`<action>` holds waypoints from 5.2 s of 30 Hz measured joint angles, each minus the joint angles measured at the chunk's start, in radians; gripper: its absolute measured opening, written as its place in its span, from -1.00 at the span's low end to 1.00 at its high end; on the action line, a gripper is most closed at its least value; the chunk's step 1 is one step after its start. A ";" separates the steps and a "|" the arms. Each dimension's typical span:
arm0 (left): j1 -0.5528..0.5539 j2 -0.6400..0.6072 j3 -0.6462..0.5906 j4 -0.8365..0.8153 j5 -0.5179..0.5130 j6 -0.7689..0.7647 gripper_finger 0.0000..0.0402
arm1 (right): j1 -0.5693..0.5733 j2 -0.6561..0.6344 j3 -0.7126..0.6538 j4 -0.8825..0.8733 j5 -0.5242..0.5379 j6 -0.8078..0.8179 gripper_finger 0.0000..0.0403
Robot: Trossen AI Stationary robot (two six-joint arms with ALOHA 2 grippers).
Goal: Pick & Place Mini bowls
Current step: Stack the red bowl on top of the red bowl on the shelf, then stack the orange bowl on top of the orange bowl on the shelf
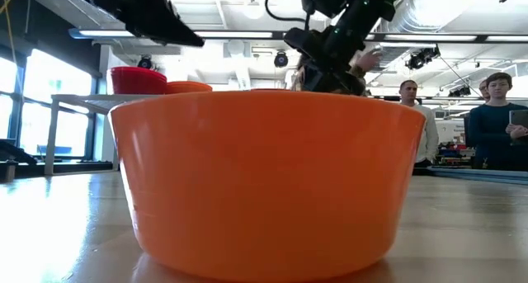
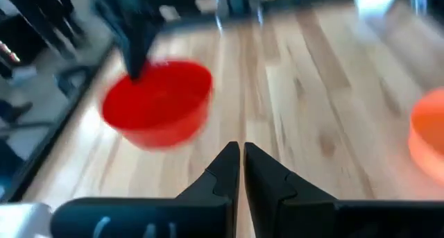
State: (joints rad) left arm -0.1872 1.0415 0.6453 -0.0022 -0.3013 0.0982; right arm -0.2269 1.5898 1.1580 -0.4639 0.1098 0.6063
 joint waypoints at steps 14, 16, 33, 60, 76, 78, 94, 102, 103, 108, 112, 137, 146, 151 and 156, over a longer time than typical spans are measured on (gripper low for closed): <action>-0.049 0.341 0.484 -0.569 -0.037 0.074 -0.40 | 0.078 0.024 0.000 0.071 0.031 0.004 -0.97; -0.049 0.386 0.532 -0.622 -0.036 0.121 -0.31 | 0.086 0.032 0.000 0.085 0.030 -0.001 -0.97; -0.049 0.546 0.621 -0.684 -0.138 0.289 -0.37 | 0.130 0.034 0.000 0.156 -0.029 -0.023 -0.96; -0.048 0.547 0.620 -0.755 -0.134 0.306 -0.99 | 0.144 -0.056 0.000 0.200 -0.088 -0.228 -0.52; -0.021 0.316 0.657 -0.912 -0.126 0.112 -1.00 | 0.189 -0.279 -0.400 0.477 -0.011 -0.285 -0.96; 0.011 0.292 0.701 -0.997 -0.133 0.066 -1.00 | 0.189 -0.290 -0.448 0.524 -0.013 -0.255 -0.92; 0.457 0.253 1.025 -1.488 -0.043 -0.096 -1.00 | 0.189 -0.289 -0.495 0.596 -0.012 -0.270 -0.99; 0.661 0.253 0.960 -1.454 0.047 -0.041 -1.00 | 0.189 -0.288 -0.495 0.601 -0.012 -0.274 -0.98; 0.682 0.251 0.944 -1.442 0.061 -0.035 -1.00 | 0.189 -0.288 -0.495 0.601 -0.012 -0.274 -0.98; 0.761 0.211 0.865 -1.416 0.083 -0.019 -1.00 | 0.189 -0.288 -0.495 0.601 -0.012 -0.274 -0.99; 0.798 0.183 0.800 -1.379 0.112 -0.016 -1.00 | 0.189 -0.288 -0.495 0.602 -0.012 -0.279 -0.99; 0.809 0.173 0.790 -1.388 0.153 -0.027 -0.51 | 0.188 -0.288 -0.494 0.619 -0.012 -0.293 -1.00; 0.763 0.108 0.855 -1.348 0.274 -0.007 -0.53 | 0.203 -0.288 -0.494 0.618 -0.020 -0.339 -0.99; 0.545 0.065 0.772 -1.181 0.290 -0.088 -0.77 | 0.258 -0.288 -0.506 0.640 0.015 -0.415 -1.00; 0.293 0.038 0.619 -0.964 0.202 -0.163 -0.98 | 0.305 -0.288 -0.601 0.792 0.015 -0.400 -1.00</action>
State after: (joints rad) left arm 0.1053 1.0798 1.2647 -0.9657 -0.0997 -0.0650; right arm 0.0786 1.3022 0.5573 0.3284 0.1251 0.2066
